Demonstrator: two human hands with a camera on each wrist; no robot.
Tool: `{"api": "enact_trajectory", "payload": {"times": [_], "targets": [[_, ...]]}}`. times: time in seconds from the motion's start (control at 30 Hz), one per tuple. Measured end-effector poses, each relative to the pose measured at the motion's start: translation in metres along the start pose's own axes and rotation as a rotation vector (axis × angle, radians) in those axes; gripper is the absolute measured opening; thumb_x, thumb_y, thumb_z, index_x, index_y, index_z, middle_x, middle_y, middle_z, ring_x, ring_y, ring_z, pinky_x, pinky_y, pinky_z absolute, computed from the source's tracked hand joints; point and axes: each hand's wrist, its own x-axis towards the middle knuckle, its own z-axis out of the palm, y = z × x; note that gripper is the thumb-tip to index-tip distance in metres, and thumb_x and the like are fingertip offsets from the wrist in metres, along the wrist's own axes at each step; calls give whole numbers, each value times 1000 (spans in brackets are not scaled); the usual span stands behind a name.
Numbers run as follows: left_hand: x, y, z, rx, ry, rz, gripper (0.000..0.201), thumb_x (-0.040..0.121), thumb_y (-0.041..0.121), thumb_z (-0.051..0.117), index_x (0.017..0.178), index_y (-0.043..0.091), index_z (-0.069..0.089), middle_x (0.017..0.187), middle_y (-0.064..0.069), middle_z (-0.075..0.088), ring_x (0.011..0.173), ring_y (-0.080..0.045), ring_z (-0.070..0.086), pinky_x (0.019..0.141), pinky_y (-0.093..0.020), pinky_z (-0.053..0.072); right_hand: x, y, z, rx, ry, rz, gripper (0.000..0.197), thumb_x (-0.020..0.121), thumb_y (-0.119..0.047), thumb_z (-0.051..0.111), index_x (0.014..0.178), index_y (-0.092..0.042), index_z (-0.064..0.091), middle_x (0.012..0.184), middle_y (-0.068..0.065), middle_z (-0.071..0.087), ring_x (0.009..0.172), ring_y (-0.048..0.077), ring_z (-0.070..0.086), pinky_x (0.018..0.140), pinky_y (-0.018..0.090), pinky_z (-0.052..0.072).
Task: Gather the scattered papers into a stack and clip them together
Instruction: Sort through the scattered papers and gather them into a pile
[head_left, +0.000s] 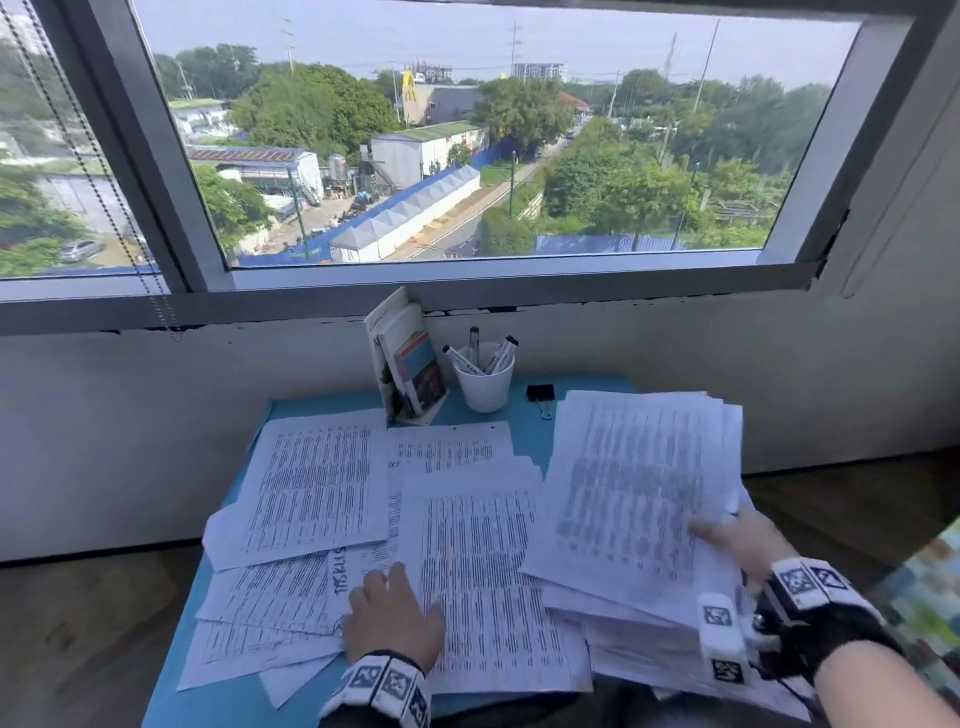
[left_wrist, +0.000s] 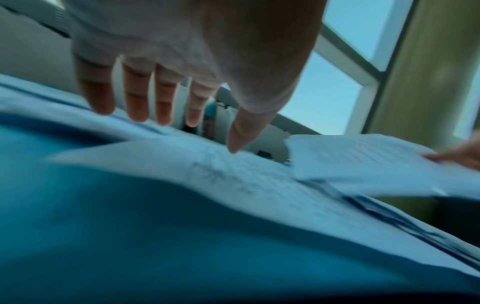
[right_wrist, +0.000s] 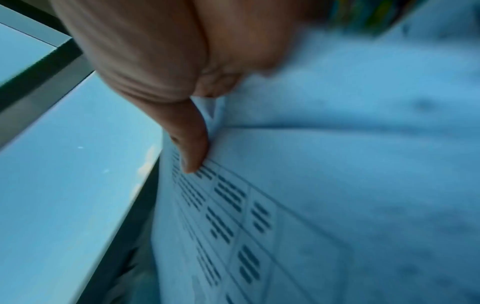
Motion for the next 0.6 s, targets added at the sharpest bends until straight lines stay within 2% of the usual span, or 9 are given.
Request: {"api": "enact_trajectory", "payload": {"times": [0.07,0.17,0.23,0.33,0.37,0.43,0.53,0.6], "targets": [[-2,-6,4,41,-66,-69,84,84,69,37,146,16,19,150,-9,20,137,-28,23,108,-41,32,5,16,-23,-161,76,87,37,77,-2,72,111,-3,58,103,16,66,91,30,62,86,40,50],[-4,-5,9,46,-52,-91,94,76,78,39,143,14,23,147,-10,24,135,-28,26,108,-40,31,10,39,-26,-451,125,152,41,77,1,64,116,3,55,107,21,64,85,24,56,77,31,44],[-5,-2,9,29,-33,-115,95,75,78,43,141,12,26,143,-9,28,132,-27,29,108,-38,32,9,49,-18,-506,155,167,46,78,-1,61,123,-1,50,110,20,62,83,25,53,75,30,42],[-3,0,8,9,-23,-160,94,72,77,48,137,11,29,140,-8,32,130,-26,32,106,-37,34,0,49,-1,-553,237,194,51,78,-3,59,127,-3,44,101,22,61,79,32,53,72,31,43],[-3,1,7,6,-25,-169,94,72,77,49,136,11,30,140,-8,33,130,-26,33,106,-37,34,-3,48,3,-553,273,191,54,78,-2,59,130,-3,41,105,25,59,84,35,55,75,34,45],[-3,3,5,10,-42,-190,92,72,75,51,135,11,31,139,-8,35,129,-26,34,105,-38,34,-12,43,11,-618,364,189,61,76,-6,61,133,-6,37,118,28,51,103,41,53,89,42,43],[0,7,4,1,-93,-212,91,73,71,56,135,11,30,139,-7,38,129,-26,37,105,-38,35,-29,27,24,-754,466,140,66,74,-13,62,134,-14,35,133,22,38,123,37,36,103,44,28],[1,8,5,-111,-121,-230,83,76,61,61,135,12,30,138,-6,41,127,-25,41,101,-38,38,-41,13,44,-767,422,17,67,75,-16,61,136,-20,34,140,15,34,128,32,29,106,43,24]]}}
